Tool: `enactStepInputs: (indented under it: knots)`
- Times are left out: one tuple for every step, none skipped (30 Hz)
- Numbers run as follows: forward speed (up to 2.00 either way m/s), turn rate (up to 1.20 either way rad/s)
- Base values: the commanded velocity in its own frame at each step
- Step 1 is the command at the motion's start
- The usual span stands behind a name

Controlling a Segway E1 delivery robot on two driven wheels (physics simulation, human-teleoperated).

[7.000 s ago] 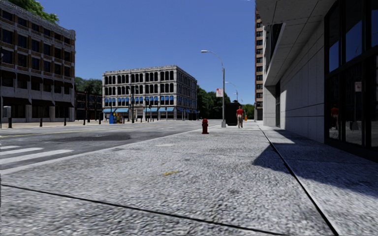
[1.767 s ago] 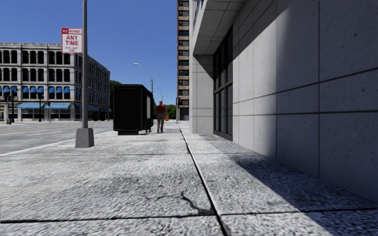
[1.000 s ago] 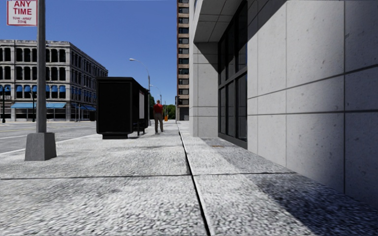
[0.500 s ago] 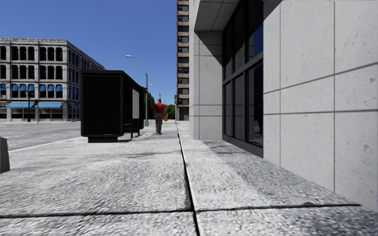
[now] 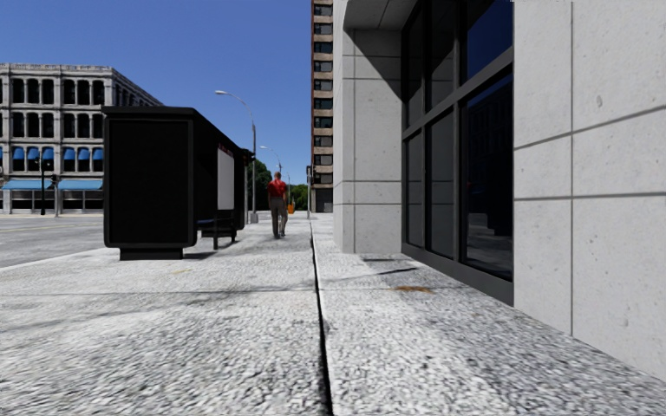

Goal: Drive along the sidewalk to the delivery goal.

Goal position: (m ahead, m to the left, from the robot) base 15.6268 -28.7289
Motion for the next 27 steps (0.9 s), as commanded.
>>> enactStepInputs:
  knots:
    - [2.0,0.0]
    - [2.0,0.0]
    - [2.0,0.0]
    - [2.0,0.0]
    - [2.0,0.0]
    - [2.0,0.0]
    - [2.0,0.0]
    - [2.0,0.0]
    - [2.0,0.0]
    - [2.0,0.0]
    - [2.0,0.15]
    - [2.0,0.27]
    - [2.0,0.27]
    - [2.0,0.32]
    - [2.0,0.42]
    - [2.0,0.42]
    - [2.0,0.49]
    - [2.0,0.51]
    - [2.0,0.51]
    - [2.0,0.51]
    - [2.0,0.51]
    - [2.0,0.51]
    - [2.0,0.51]
    - [2.0,0.51]
    - [2.0,0.51]
    - [2.0,0.51]
    - [2.0,0.51]
